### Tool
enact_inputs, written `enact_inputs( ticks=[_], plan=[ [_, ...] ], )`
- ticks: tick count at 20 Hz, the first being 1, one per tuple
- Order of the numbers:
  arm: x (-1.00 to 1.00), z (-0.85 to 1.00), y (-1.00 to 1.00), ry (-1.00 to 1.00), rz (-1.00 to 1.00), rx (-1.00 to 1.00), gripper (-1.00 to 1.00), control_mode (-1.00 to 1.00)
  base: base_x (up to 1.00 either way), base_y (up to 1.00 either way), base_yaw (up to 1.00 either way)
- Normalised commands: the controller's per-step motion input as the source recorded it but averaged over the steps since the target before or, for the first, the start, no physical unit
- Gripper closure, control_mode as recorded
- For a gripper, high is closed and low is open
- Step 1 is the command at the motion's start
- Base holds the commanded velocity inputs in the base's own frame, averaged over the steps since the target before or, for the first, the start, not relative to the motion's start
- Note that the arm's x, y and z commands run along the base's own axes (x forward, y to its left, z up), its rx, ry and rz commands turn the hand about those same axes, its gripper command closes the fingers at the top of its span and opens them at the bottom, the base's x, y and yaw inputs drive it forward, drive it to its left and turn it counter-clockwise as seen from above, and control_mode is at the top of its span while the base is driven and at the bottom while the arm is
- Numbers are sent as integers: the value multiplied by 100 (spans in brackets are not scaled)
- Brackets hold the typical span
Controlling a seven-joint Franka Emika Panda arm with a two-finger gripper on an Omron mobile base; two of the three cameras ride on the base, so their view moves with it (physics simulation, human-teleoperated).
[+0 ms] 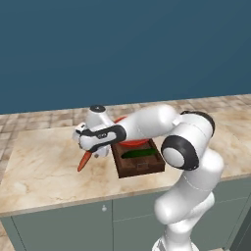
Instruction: Place the two vegetables and bowl onto the tray for setting up a vegetable dip station.
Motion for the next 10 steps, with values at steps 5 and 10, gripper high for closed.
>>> enact_inputs(
  ticks=[5,10],
  plan=[
    [21,-29,0,0,2,-5,-100,-100,0,0,0],
    [33,-19,0,0,0,-5,-100,-100,0,0,0]
  ],
)
